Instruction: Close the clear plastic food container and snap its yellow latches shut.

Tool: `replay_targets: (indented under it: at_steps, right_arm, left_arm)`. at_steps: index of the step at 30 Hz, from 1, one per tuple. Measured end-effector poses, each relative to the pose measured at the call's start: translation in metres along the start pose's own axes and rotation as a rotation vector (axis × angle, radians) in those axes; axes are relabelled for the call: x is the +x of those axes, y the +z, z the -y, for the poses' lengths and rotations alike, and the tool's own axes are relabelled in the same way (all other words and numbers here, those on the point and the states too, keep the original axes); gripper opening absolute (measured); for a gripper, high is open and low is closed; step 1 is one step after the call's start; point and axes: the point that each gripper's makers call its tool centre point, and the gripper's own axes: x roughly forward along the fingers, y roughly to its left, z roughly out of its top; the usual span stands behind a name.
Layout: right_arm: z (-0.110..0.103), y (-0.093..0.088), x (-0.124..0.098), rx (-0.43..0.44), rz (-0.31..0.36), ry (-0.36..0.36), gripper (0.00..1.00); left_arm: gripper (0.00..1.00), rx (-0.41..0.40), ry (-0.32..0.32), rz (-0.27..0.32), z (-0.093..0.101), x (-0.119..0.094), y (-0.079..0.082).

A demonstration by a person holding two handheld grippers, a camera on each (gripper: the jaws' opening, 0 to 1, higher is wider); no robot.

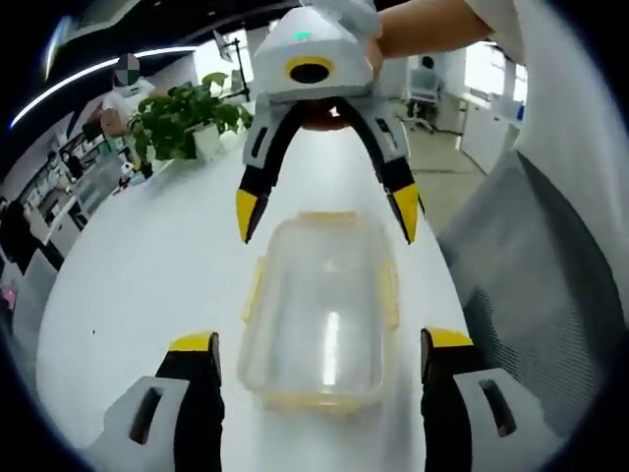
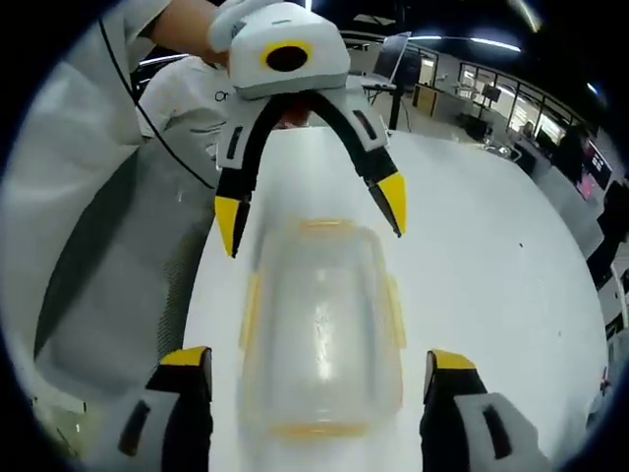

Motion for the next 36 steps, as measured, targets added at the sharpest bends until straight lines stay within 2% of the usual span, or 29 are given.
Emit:
replay_targets:
  at_steps: [2,4,8,11,12,13,14,17,24,36]
  right_arm:
    - [0.003,-0.004,0.002,-0.008,-0.014,-0.028,0.95]
    - [0.004,-0.007,0.003,-0.005,-0.024,-0.04,0.96]
    - [0.006,-0.012,0.007,-0.003,-0.037,-0.061,0.86]
    - [0.006,-0.018,0.013,-0.005,-0.06,-0.071,0.87]
    - [0.005,-0.019,0.013,-0.002,-0.058,-0.065,0.84]
    - [0.004,-0.019,0.014,-0.005,-0.062,-0.063,0.76]
    - [0.008,-0.02,0.014,-0.036,-0.07,-0.079,0.76]
    - [0.006,-0.018,0.015,-0.024,-0.065,-0.065,0.76]
    - [0.005,-0.004,0.026,-0.044,-0.068,-0.055,0.76]
    - [0.004,0.038,0.055,-0.063,-0.043,-0.044,0.76]
  left_arm:
    - [0.85,0.005,-0.003,-0.019,-0.001,0.002,-0.006]
    - [0.85,0.009,-0.006,-0.031,-0.002,0.004,-0.01]
    - [0.81,0.015,-0.004,-0.042,-0.006,0.011,-0.014]
    - [0.79,0.003,-0.009,-0.045,-0.005,0.017,-0.016]
    - [0.78,0.007,-0.013,-0.054,-0.004,0.018,-0.017]
    - [0.75,-0.002,-0.027,-0.049,-0.001,0.018,-0.017]
    - [0.76,0.004,-0.022,-0.044,-0.001,0.017,-0.016]
    - [0.75,-0.007,-0.014,-0.036,0.0,0.015,-0.018]
    - [0.75,-0.027,0.0,-0.031,0.001,0.005,-0.029]
    - [0.75,-0.042,0.012,-0.042,-0.001,-0.029,-0.067]
